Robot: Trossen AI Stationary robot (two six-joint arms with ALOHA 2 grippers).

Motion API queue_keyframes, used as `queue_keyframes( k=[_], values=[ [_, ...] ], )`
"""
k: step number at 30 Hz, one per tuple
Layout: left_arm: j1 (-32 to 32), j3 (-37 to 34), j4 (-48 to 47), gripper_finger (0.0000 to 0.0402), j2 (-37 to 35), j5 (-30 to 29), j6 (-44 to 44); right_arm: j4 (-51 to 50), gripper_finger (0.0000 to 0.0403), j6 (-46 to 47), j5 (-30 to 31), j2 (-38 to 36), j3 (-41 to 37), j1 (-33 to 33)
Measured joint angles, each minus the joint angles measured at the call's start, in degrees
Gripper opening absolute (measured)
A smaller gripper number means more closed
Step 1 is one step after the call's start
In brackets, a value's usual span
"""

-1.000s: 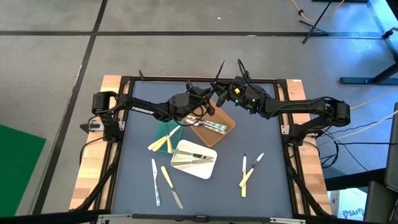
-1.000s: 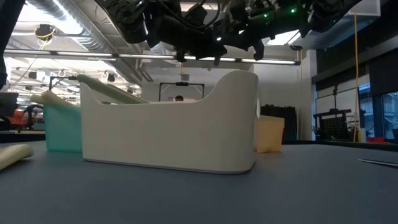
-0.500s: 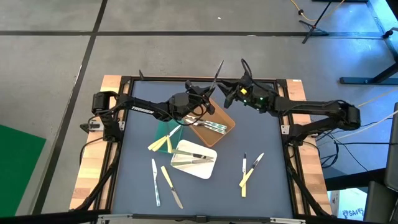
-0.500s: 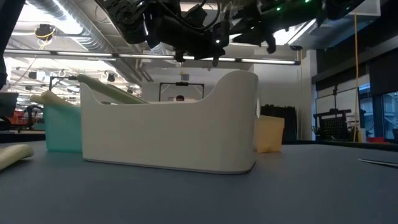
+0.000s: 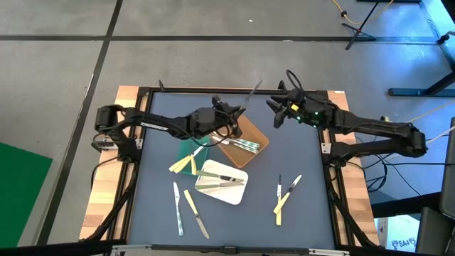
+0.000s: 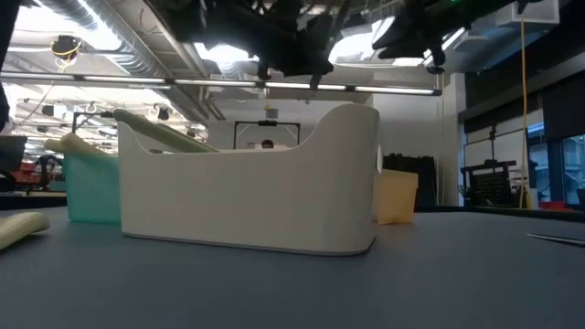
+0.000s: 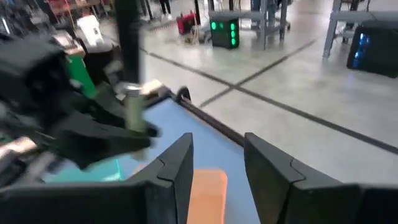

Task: Sort silverware by color (type)
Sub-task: Put the green table knife into the white bin

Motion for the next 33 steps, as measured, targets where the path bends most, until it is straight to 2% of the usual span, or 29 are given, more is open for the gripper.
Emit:
queue_keyframes(
  k=[3,8,16,20,25,33],
  values=[
    [-1.3,0.0,-8.8,0.0026,-3.7,4.2,-2.4,-4.2,0.0129,0.0,0.1,-1.4,0.0,0.0],
    [-3.4,0.0,-29.0,0.0026,-10.5,13.3,-10.3,-8.1,0.0129,0.0,0.5,-2.3,0.0,0.0],
    [-9.8,0.0,-55.8,0.0026,-15.5,36.4,-28.9,-9.2,0.0129,0.1,0.5,-2.3,0.0,0.0],
    [-14.2,0.0,-61.4,0.0026,-15.1,47.2,-35.0,-9.2,0.0129,0.1,0.5,-2.3,0.0,0.0],
    [-18.3,0.0,-62.8,0.0027,-14.4,58.6,-42.7,-9.2,0.0129,0.2,-0.8,-2.3,0.0,0.0],
    [-19.7,0.0,-65.0,0.0027,-11.9,65.0,-54.7,-9.3,0.0129,0.2,-1.7,-2.3,0.0,0.1]
  ],
)
